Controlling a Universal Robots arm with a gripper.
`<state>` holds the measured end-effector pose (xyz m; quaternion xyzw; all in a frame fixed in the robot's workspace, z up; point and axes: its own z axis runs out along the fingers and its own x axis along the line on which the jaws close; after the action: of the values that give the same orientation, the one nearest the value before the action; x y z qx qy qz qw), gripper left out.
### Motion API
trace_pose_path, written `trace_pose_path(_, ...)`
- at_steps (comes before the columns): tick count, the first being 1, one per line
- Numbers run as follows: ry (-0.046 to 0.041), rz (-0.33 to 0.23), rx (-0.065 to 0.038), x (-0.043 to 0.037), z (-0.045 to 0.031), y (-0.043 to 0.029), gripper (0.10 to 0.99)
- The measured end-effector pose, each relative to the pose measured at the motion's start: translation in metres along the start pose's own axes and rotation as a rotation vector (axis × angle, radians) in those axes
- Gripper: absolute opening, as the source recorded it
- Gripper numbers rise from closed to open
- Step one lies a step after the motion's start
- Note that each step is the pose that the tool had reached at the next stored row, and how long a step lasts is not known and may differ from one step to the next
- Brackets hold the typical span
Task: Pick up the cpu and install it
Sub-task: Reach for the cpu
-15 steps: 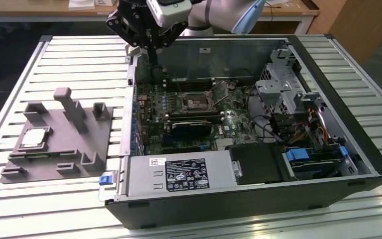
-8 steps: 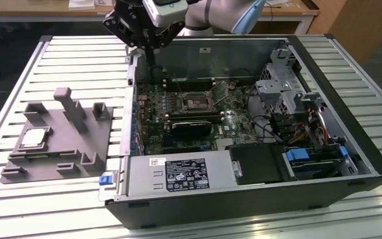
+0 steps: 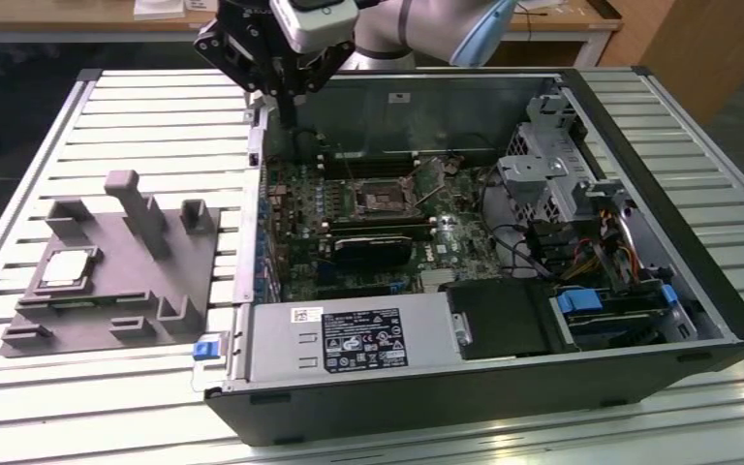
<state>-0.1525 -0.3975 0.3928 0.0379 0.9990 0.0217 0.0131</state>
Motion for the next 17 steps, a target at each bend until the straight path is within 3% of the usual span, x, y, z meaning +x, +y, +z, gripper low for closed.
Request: trace_pose_path(17, 0.0, 0.0, 0.0, 0.0093, 0.0, -0.0007, 0.106)
